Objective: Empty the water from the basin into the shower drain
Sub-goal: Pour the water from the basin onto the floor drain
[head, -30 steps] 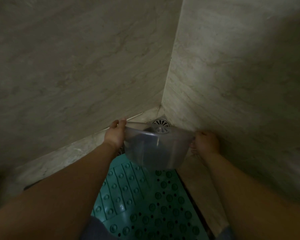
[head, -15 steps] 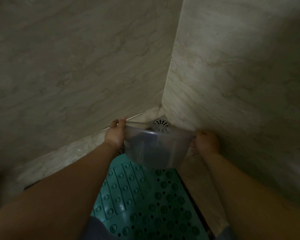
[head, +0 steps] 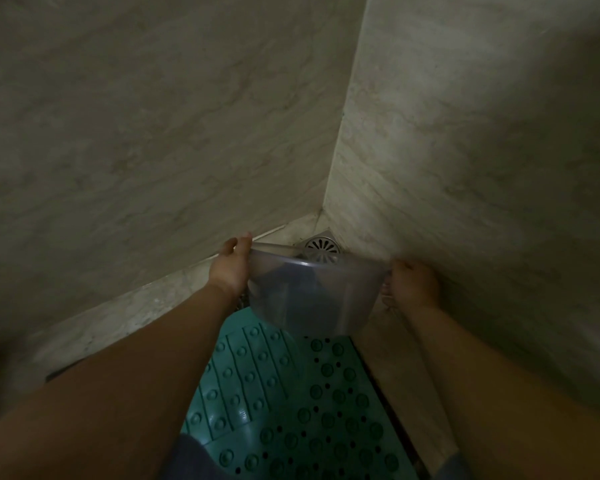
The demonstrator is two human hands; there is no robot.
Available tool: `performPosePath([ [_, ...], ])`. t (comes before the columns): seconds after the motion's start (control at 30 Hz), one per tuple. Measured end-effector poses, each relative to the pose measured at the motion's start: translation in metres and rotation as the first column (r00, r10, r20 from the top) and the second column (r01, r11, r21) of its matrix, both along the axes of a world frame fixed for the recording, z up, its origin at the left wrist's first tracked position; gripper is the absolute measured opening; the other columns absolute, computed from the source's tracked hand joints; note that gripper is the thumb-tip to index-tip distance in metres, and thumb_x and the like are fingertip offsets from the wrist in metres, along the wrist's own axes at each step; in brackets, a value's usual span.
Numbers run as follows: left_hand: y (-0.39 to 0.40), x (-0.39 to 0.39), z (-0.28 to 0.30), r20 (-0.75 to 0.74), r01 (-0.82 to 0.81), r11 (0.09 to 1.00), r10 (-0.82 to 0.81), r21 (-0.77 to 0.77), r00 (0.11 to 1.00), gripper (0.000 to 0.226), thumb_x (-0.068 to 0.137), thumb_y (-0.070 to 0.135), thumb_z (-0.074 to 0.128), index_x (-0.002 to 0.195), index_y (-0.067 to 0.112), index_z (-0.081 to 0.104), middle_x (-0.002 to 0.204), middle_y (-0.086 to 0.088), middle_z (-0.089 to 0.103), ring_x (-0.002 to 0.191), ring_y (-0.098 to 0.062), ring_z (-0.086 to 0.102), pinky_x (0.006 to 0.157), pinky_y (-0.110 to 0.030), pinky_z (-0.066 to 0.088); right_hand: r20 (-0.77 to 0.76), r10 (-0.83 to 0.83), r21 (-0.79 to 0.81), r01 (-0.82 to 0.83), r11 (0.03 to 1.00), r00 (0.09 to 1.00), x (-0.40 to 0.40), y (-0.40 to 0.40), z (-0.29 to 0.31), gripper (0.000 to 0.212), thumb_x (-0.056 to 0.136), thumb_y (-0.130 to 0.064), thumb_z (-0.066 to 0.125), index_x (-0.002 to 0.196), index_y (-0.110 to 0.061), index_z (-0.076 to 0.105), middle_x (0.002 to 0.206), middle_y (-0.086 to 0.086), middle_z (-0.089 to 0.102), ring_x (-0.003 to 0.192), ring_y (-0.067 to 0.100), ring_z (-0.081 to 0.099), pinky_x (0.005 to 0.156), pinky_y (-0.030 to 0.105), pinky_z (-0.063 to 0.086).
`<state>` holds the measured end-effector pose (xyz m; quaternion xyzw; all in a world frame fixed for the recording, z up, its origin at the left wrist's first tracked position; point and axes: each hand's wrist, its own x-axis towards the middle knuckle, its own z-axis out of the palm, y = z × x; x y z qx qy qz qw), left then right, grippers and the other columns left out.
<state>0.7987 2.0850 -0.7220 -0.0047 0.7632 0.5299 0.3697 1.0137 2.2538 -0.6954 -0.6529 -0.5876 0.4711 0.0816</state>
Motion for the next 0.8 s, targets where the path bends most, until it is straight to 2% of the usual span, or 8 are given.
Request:
performPosePath([
  [0.3,0.0014,0.0013,0.0023,-0.01,0.012,1.0,-0.012,-0.008,1.0,0.068,0.089,0.06,0.042,0.144,0.018,0.041,0.146,-0.016,0.047,0.133,-0.035,0.047,0.115,-0.05,0.034,-0.022,-0.019,-0.036,0.018,0.999,1.0,-0.0006,0.0015,0.0017,0.044,0.096,-0.033,0.042,0.1,0.002,0.068,0.106,0.026,0.069,0.099,0.043,0.067,0.092,0.059,0.053],
  [0.57,0.0033,0.0026,0.0041,-0.034,0.032,0.999,-0.033,-0.018,0.999,0.067,0.091,0.062,0.035,0.143,0.021,0.04,0.148,-0.014,0.047,0.134,-0.033,0.045,0.115,-0.051,0.034,-0.082,-0.036,-0.071,0.03,0.997,0.996,-0.0047,0.004,-0.0001,0.053,0.099,-0.038,0.035,0.131,-0.002,0.058,0.135,0.022,0.059,0.123,0.041,0.057,0.105,0.055,0.045],
  [0.8,0.0045,0.0027,0.0055,-0.009,0.019,1.0,-0.019,-0.001,1.0,0.065,0.092,0.062,0.034,0.143,0.022,0.041,0.149,-0.012,0.045,0.137,-0.031,0.043,0.116,-0.05,0.032,-0.135,-0.085,-0.132,0.067,0.989,0.987,-0.0068,0.0068,-0.0043,0.053,0.101,-0.037,0.033,0.137,-0.003,0.052,0.14,0.021,0.054,0.126,0.039,0.054,0.107,0.056,0.044],
])
